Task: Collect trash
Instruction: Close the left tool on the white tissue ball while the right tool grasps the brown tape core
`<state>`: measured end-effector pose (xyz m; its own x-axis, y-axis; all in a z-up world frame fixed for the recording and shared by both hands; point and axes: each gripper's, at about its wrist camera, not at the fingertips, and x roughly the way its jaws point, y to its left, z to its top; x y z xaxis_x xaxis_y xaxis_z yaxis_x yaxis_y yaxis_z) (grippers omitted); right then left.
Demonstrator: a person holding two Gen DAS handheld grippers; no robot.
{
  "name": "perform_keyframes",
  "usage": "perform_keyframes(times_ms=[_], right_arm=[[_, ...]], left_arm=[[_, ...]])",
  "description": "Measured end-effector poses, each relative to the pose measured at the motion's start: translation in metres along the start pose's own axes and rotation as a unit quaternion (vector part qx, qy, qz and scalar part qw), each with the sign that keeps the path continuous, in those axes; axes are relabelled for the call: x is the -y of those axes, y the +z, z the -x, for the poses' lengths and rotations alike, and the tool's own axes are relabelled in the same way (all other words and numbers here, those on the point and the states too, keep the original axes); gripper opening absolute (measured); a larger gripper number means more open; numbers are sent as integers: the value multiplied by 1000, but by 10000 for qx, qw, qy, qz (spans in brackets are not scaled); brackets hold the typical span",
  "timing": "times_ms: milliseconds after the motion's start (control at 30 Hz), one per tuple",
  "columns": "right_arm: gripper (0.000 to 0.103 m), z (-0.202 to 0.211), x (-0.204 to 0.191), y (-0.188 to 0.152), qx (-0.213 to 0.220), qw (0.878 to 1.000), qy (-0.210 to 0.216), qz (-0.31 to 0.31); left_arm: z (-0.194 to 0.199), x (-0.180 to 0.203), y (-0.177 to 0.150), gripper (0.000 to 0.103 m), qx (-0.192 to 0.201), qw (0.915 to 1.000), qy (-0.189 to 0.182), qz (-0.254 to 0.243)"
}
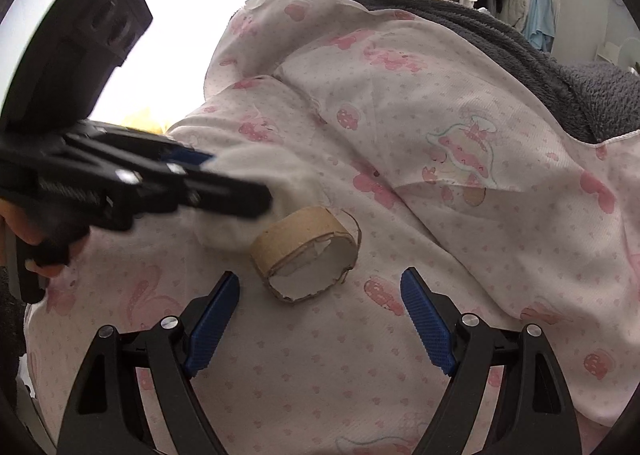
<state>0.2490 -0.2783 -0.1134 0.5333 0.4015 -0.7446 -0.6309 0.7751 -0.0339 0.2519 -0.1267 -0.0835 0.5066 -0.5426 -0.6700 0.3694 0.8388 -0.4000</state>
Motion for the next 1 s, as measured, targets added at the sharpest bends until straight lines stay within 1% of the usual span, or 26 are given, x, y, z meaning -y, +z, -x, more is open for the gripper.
perform_keyframes(times_ms=[133, 233, 367, 500, 567, 600, 667, 700, 833, 1000], right_arm=[[84, -1, 5, 2, 45, 9998, 86, -164], [84, 0, 13, 7, 146, 9975, 417, -551], [78, 1, 27, 11, 317, 9915, 693, -1050], [74, -5, 34, 11, 317, 9860, 868, -1389], [67, -9, 36, 10, 275, 9830, 987, -1523], [65, -11, 37, 10, 251, 9820, 1029, -1563], [56, -14, 35, 10, 186, 9807, 1109, -1602], [54, -15, 33, 10, 152, 9804, 1115, -1617], [53, -12, 25, 14, 166, 9829, 914, -1592], [53, -5, 6, 22, 148, 9870, 505, -1521]], left_arm=[[12, -2, 4, 46, 192, 9997, 112, -56], [18, -6, 4, 46, 241, 9996, 154, -41], [26, -14, 3, 46, 241, 9995, 186, 22], [36, -18, 3, 46, 286, 9993, 228, 50], [41, -20, 2, 46, 304, 9992, 245, 59], [43, -21, 2, 46, 310, 9992, 254, 58], [49, -22, 1, 46, 328, 9990, 287, 54], [51, -23, 0, 46, 334, 9990, 297, 58], [62, -26, -3, 46, 351, 9988, 346, 65], [81, -30, -10, 46, 425, 9979, 481, 7]])
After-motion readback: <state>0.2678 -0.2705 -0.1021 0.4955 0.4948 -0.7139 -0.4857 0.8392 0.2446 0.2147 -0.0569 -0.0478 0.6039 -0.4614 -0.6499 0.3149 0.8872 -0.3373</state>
